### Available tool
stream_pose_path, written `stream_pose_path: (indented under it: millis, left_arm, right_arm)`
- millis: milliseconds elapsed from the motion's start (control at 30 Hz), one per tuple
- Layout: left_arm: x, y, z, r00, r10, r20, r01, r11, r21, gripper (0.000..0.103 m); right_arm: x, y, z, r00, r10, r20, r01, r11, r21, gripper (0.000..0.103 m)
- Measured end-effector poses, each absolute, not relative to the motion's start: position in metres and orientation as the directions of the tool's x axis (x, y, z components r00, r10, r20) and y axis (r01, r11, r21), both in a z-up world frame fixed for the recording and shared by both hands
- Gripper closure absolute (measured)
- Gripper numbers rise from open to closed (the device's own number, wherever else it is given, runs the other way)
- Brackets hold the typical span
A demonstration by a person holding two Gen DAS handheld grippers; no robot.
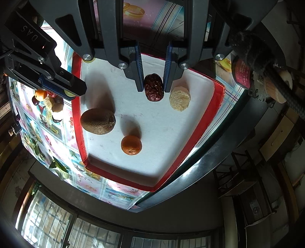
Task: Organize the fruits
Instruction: 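Carry the red date and green grape into the red tray and open both tools, then move the left tool to a white chunk while the right tool reaches a mandarin orange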
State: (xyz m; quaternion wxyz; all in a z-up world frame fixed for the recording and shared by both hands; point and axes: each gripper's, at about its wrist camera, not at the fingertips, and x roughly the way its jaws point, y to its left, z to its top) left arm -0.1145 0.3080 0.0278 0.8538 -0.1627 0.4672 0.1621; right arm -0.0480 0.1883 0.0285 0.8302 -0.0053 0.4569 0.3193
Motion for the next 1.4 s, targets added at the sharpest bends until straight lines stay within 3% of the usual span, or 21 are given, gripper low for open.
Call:
stream_pose_path:
  millis: [367,867,1100,1233,1400]
  left_arm:
    - [-0.112,0.315,0.033,0.57,0.069,-0.819,-0.417,0.883,-0.216,0.084]
    - [-0.084,0.307,0.004,0.454,0.108,-0.885,-0.409,0.907,-0.099,0.083]
    - [-0.091,0.312,0.008,0.454,0.112,-0.884,-0.426,0.898,-0.105,0.064]
    - [-0.096,0.312,0.015,0.469,0.115,-0.876,-0.434,0.894,-0.115,0.042]
    - [-0.105,0.31,0.027,0.495,0.131,-0.859,-0.451,0.884,-0.125,0.039]
  right_arm:
    - [-0.041,0.196,0.021,0.359,0.522,-0.774,-0.541,0.792,0.283,0.075]
    - [-0.03,0.215,-0.001,0.32,0.488,-0.812,-0.563,0.788,0.252,0.074]
    - [-0.026,0.217,-0.002,0.316,0.479,-0.819,-0.566,0.788,0.242,0.074]
    - [-0.026,0.21,0.002,0.319,0.491,-0.811,-0.556,0.789,0.259,0.069]
    - [-0.033,0.192,0.018,0.343,0.523,-0.78,-0.534,0.792,0.296,0.068]
